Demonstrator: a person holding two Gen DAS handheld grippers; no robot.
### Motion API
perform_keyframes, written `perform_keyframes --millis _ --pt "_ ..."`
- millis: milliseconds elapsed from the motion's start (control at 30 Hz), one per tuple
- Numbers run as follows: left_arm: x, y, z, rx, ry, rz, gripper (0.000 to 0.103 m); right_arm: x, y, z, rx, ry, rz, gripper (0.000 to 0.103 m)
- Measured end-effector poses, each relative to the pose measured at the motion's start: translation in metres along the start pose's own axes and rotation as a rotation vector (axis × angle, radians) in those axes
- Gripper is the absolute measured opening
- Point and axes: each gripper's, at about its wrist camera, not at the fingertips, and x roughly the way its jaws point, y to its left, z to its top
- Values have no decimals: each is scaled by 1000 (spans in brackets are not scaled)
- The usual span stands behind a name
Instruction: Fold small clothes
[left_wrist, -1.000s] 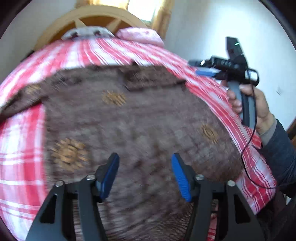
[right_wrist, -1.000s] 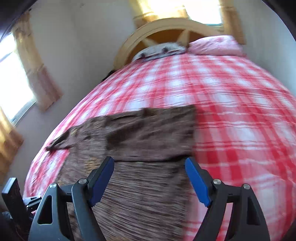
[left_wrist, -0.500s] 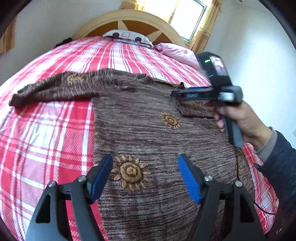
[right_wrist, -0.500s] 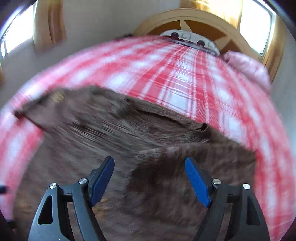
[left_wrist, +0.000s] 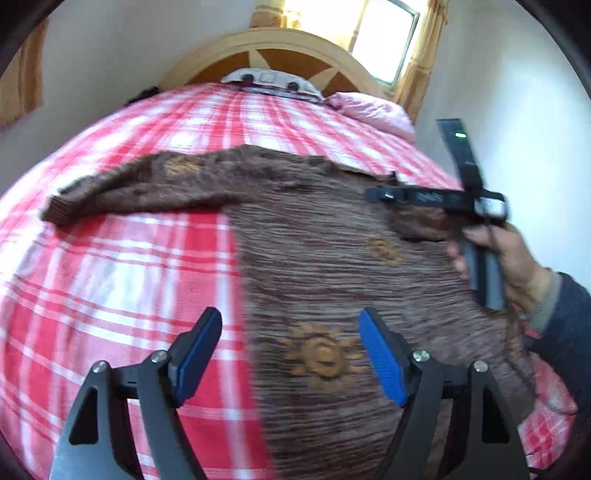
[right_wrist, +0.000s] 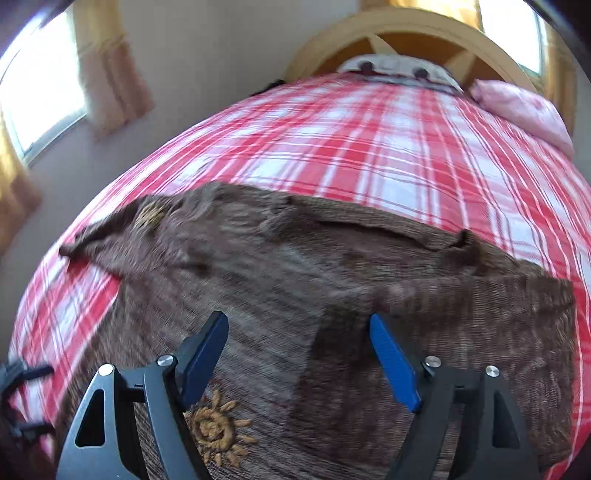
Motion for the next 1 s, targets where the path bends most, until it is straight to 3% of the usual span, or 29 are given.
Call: perform_keyframes --millis 200,300,367,567,767,833,867,900,933,1000 --pt "12 76 22 -7 -10 290 79 -11 25 -20 -51 -59 10 79" --pt "30 130 44 -69 38 352 79 -21 45 -36 -108 -79 14 79" --pt "33 151 58 -93 23 396 79 -24 56 -40 -141 -85 17 79" --pt "46 177 87 -112 -5 338 79 -22 90 -51 -265 -71 20 79" --pt "68 203 93 -209 36 310 64 -17 113 -63 -390 -56 -22 79" --pt "65 206 95 -225 23 292 54 -15 117 -66 -410 -53 -25 79" --pt "65 207 96 -216 21 288 39 -13 118 -67 -415 -45 -24 79" --pt "65 207 97 -210 19 285 17 -11 117 -68 -415 -34 -26 79" --pt "65 208 98 -207 15 272 9 -10 117 -68 -412 -29 -27 79" --pt "60 210 100 -222 -5 237 7 -9 114 -67 -396 -25 -17 79"
